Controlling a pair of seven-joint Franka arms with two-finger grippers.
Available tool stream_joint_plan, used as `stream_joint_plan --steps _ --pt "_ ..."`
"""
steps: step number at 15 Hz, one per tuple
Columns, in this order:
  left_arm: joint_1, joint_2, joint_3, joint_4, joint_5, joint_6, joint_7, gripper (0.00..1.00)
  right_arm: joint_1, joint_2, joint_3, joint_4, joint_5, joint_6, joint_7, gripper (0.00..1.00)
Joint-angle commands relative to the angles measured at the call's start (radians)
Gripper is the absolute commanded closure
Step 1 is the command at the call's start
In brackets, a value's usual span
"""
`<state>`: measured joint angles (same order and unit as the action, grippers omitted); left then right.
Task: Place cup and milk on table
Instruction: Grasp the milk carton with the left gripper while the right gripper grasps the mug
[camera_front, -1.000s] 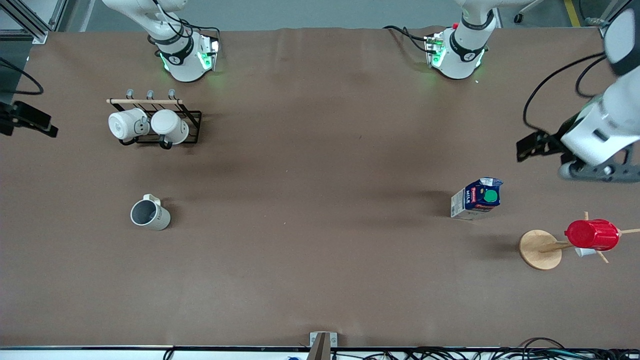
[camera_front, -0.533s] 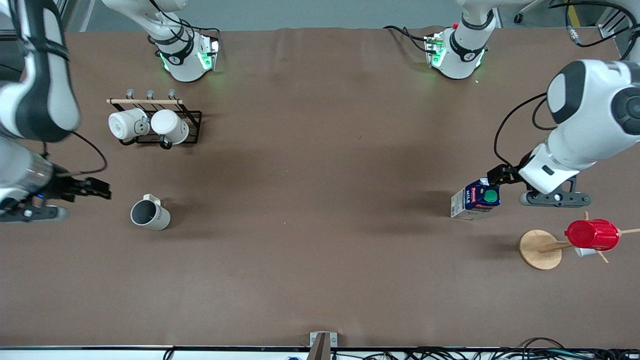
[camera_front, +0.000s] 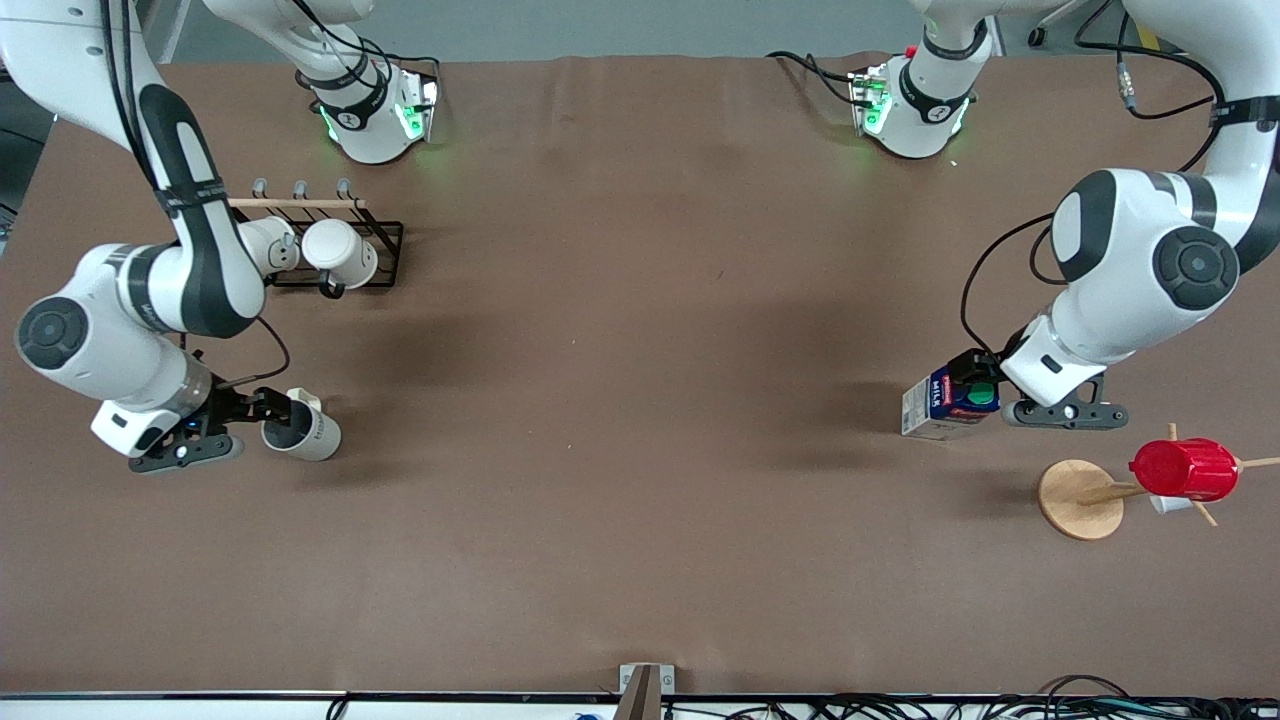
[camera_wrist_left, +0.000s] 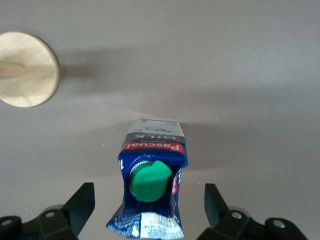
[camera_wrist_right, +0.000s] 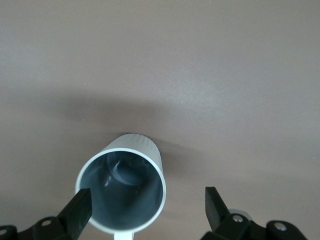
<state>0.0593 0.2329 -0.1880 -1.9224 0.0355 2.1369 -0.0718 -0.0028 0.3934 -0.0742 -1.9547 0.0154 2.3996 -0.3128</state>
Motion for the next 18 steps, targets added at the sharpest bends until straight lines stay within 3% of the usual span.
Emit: stream_joint_plan --steps 1,4,5,7,8,11,16,18 --pt "0.002 0.022 0.001 -0.003 0.017 0.015 -0.006 0.09 -0.003 0.002 0.002 -0.058 0.001 0.076 -0.025 0.0" --pt "0.002 0.04 0.001 -0.006 0.017 0.012 -0.005 0.21 0.0 0.039 0.002 -0.069 0.0 0.13 -0.025 0.04" --pt "0.004 0.04 0.001 -0.01 0.017 0.012 -0.003 0.27 0.0 0.041 0.004 -0.069 0.0 0.13 -0.025 0.15" --pt "0.004 0.042 0.001 -0.012 0.017 0.008 -0.005 0.39 0.0 0.041 0.004 -0.069 -0.002 0.13 -0.025 0.63" --pt "0.002 0.037 0.001 -0.01 0.017 0.003 -0.006 0.45 0.003 0.048 0.004 -0.069 0.0 0.13 -0.02 0.78" --pt "0.001 0.023 0.001 0.02 0.017 -0.054 -0.008 0.58 -0.002 0.055 0.004 -0.066 0.005 0.13 0.001 0.98" --pt "-0.001 0.009 -0.013 0.189 0.015 -0.285 -0.011 0.63 0.007 0.036 0.014 -0.056 0.005 0.083 0.153 1.0" --pt "-0.009 0.008 -0.014 0.25 0.015 -0.339 -0.013 0.63 0.009 0.0 0.071 -0.026 0.005 -0.023 0.262 1.0"
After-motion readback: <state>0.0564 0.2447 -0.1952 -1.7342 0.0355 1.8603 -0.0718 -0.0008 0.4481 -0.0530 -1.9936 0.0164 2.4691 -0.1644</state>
